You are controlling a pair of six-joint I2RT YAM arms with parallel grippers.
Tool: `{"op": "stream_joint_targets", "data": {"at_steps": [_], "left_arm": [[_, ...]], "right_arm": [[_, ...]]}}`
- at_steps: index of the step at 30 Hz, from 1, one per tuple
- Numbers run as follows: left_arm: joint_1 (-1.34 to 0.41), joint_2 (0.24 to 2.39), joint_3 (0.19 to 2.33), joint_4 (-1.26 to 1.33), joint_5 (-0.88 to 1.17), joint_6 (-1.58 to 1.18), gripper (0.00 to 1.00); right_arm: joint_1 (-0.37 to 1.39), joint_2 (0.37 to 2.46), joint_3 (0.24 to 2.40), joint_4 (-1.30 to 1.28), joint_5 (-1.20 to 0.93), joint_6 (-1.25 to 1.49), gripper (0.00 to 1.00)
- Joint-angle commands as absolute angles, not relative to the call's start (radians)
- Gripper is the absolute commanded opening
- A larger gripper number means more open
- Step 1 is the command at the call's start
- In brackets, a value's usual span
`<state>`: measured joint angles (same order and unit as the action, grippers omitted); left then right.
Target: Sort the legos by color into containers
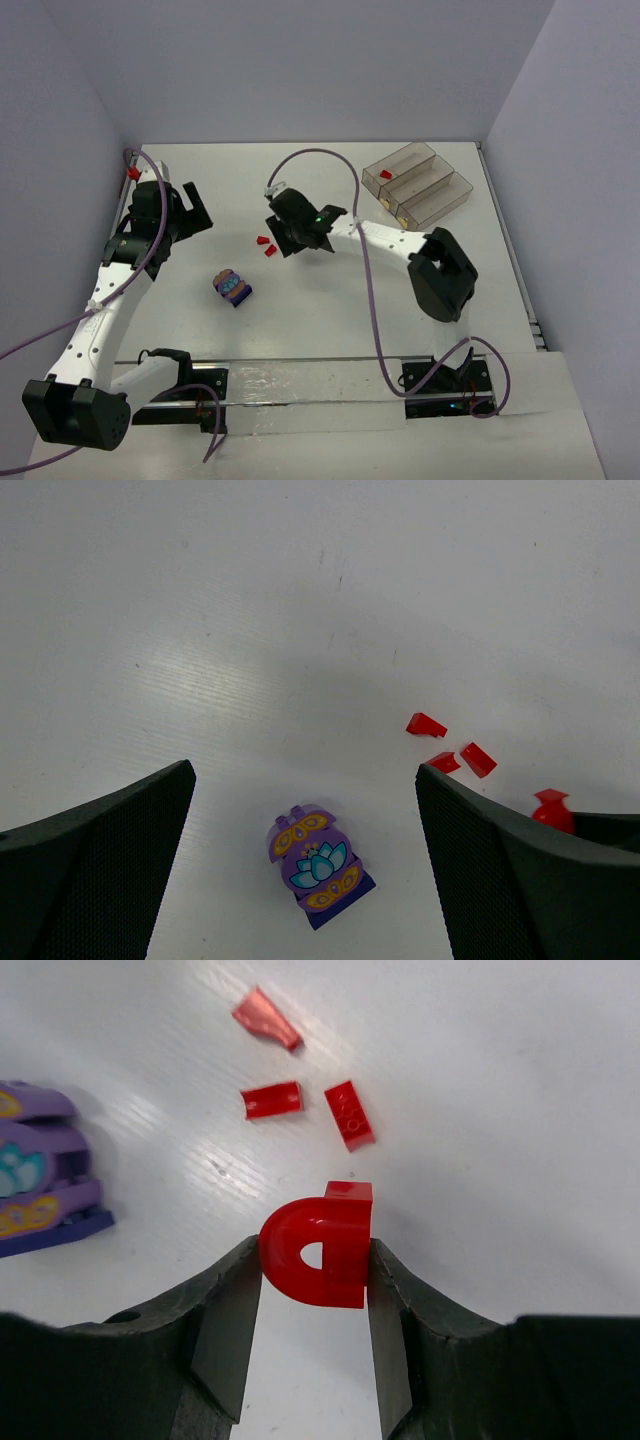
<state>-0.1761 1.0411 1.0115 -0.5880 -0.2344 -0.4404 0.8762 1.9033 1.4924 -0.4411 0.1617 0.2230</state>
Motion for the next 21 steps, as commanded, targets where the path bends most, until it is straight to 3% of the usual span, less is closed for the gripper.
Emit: {"op": "stream_joint_targets", "data": {"at_steps": [1,10,21], "left_arm": [[-0.179,1.022,1.011,-0.574,-0.231,-0.436,0.99],[-0.179,1.023,1.016,-0.575,-0.233,-0.433,0.99],[-0.179,1.036,1.022,-0.584,-0.238,-0.436,0.99]], "right_arm": [[0.786,1.761,1.470,-0.453,0.192,0.238,0.30],[0.466,1.721,1.451,-0.453,0.218,0.374,0.31],[0.220,1.927,1.670,-0.472,0.225,0.426,0.31]]}}
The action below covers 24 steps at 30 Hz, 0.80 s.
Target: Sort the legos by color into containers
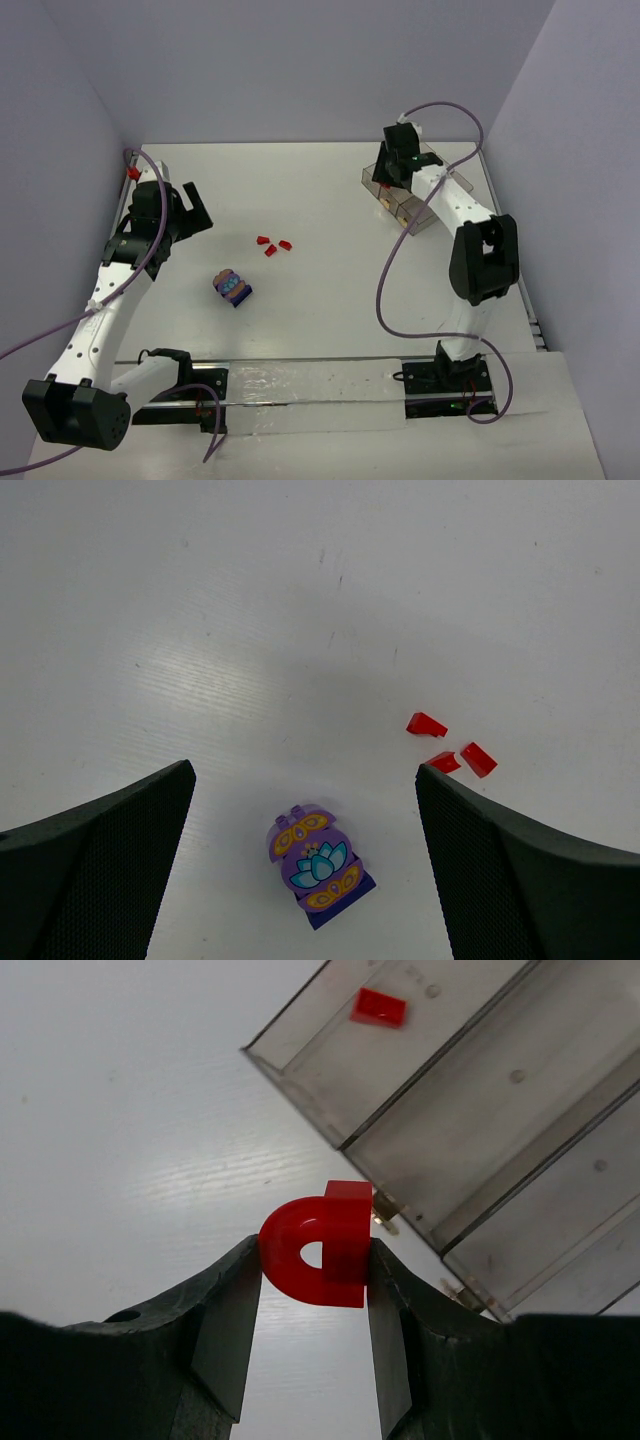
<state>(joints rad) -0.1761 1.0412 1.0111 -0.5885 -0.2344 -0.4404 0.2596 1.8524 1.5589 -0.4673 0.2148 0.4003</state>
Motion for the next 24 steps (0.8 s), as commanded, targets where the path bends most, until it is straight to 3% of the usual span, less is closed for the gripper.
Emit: {"op": "stream_joint_targets", "data": {"at_steps": [1,14,16,19,24], "left_arm": [[-0.179,1.039,1.022,-0.585,-0.238,-0.436,0.99],[-0.179,1.065,1.069,-0.609,-0.261,-0.417,0.99],[-0.179,1.067,1.072,-0.612,-0.258,-0.418,0.99],[-0.180,1.062,1.074,-0.614,-0.258,-0.421,0.99],[-0.179,1.052,1.074,-0.615,-0.252,-0.428,0.99]], "right_arm": [[0.209,1.949,1.695,-0.480,0.225,0.426,0.31],[0.150,2.236,2.071,-0.591,0.239,0.393,0.42],[0.146,2.258,2.097,-0.604,0.243,0.386,0.47],[0.144,2.264,2.109,-0.611,0.236,0.375,0.68],[0.146,2.228,2.109,-0.614,0.216,0.356,0.73]]}}
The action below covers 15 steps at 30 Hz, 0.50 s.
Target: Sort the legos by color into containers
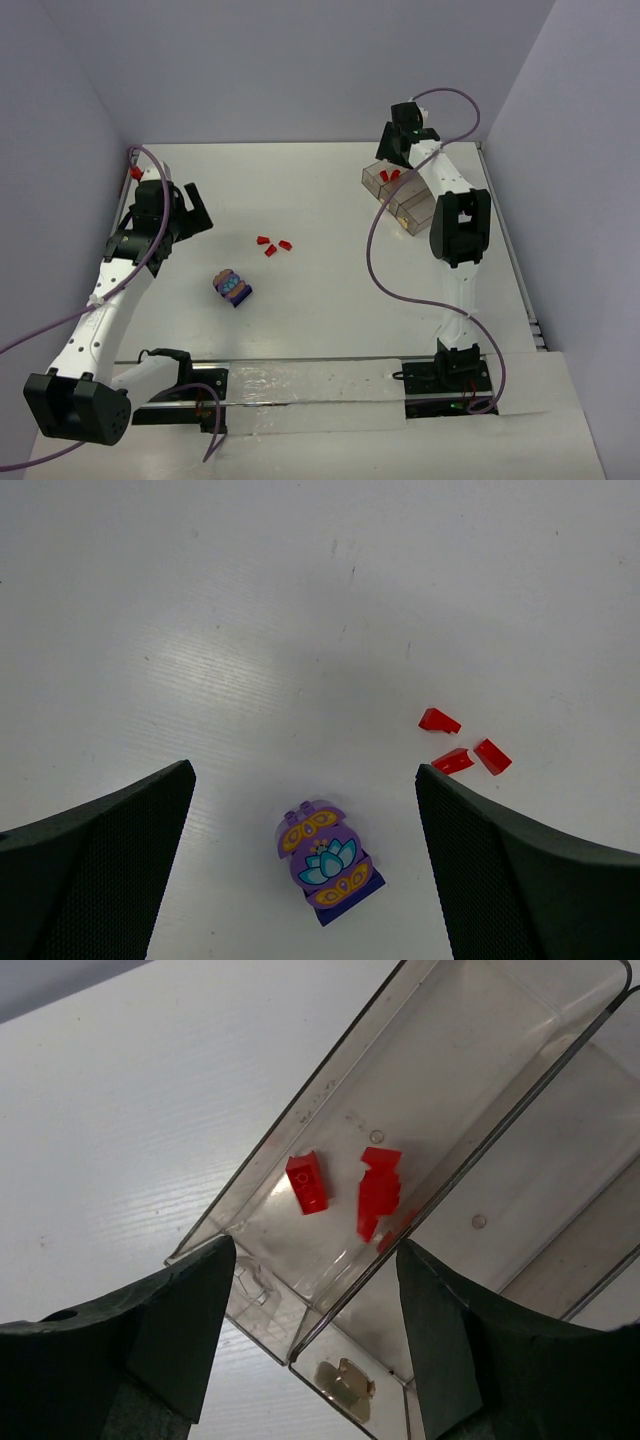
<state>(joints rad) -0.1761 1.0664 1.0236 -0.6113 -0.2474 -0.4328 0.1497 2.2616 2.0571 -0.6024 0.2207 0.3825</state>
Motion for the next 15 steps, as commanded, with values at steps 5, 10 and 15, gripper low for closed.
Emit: {"op": "stream_joint_targets", "data": {"at_steps": [5,10,15], "left_arm": [[-0.179,1.038,1.060,-0.607,-0.243,-0.436,0.99],[-0.180,1.035,1.049,-0.604,-0.230,-0.449,0.99],[-0.181,1.027,1.046,-0.604,-0.242,-0.443,0.99]], "right_arm": [[0.173,2.108,2.005,-0.565,0.136,0.327,0.72],[0.308,1.941,1.758,-0.450,0.087,0.243,0.72],[0.507,1.870,1.580,-0.370,0.042,0.206,0.80]]}}
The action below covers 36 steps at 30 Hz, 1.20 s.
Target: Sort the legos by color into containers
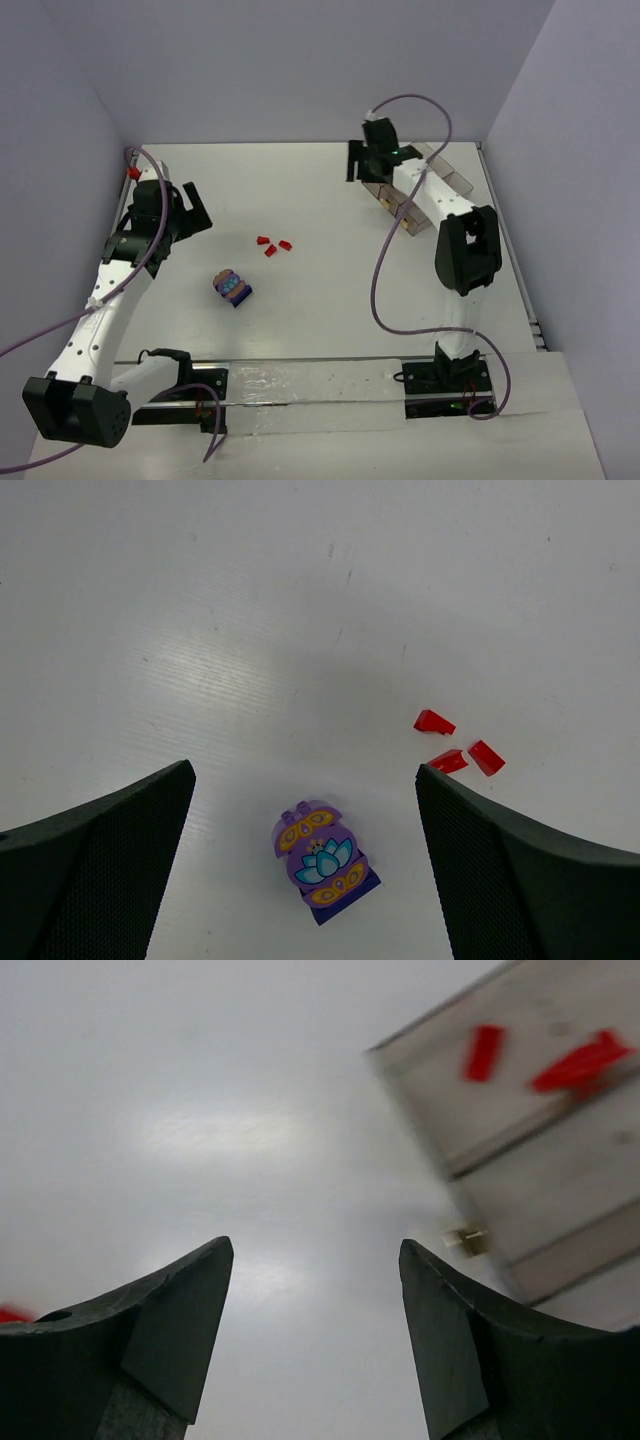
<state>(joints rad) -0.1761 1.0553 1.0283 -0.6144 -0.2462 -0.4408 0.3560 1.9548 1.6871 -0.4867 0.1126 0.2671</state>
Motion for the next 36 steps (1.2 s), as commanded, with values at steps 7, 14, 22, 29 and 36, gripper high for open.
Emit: {"op": "stream_joint_targets", "data": {"at_steps": [7,14,22,29,36], "left_arm": [[-0.181,1.027,1.041,-0.609,-0.251,-0.436,0.99],[-0.181,1.006,1.031,-0.612,-0.250,-0.434,0.99],[-0.181,0.996,1.023,-0.611,-0.246,-0.442,0.99],[-0.181,0.988,1.023,-0.615,-0.253,-0.437,0.99],[-0.181,0.988,1.022,-0.617,-0.256,-0.437,0.99]], "right_arm": [[0.699,1.939,1.542,-0.385,0.022,0.204,0.84],[0.770,2.045,1.612,-0.449,0.031,0.081,0.78],[0.785,2.116,1.658,-0.456,0.025,0.025,0.69],[0.799,2.179,1.701,-0.443,0.075,0.049,0.61],[0.808,2.232,1.744,-0.446,0.091,0.064,0.53]]}}
